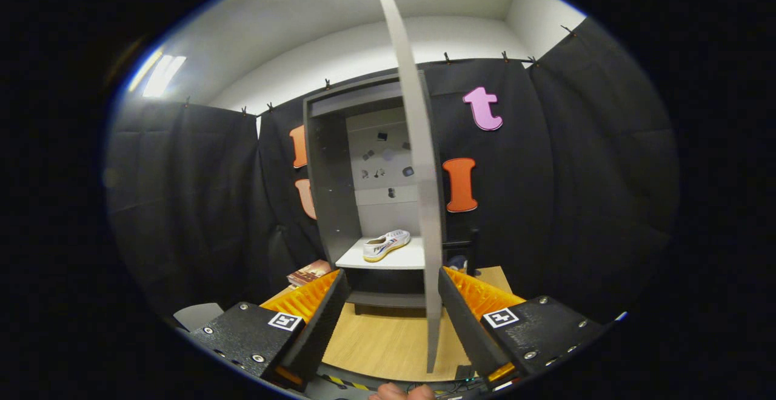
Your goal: Open the shoe cabinet door, grab the shoes and put them into the shoe cabinet, then close the shoe cabinet door.
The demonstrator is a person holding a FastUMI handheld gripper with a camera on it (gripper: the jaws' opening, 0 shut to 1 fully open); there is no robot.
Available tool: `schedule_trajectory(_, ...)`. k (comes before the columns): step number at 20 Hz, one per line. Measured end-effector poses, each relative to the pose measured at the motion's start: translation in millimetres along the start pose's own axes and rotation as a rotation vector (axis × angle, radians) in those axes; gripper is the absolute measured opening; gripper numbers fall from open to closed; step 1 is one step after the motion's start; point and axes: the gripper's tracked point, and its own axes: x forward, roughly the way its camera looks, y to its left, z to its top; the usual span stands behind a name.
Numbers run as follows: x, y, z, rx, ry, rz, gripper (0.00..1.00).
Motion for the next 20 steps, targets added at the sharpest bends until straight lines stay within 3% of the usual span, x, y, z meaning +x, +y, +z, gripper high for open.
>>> schedule_trajectory(7, 8.4, -66.0, -8.1, -0.005, 0.015, -0.091, 0.93)
schedule_trajectory(20, 32.8, -66.8, -19.6, -0.046, 0.035, -0.085, 0.93)
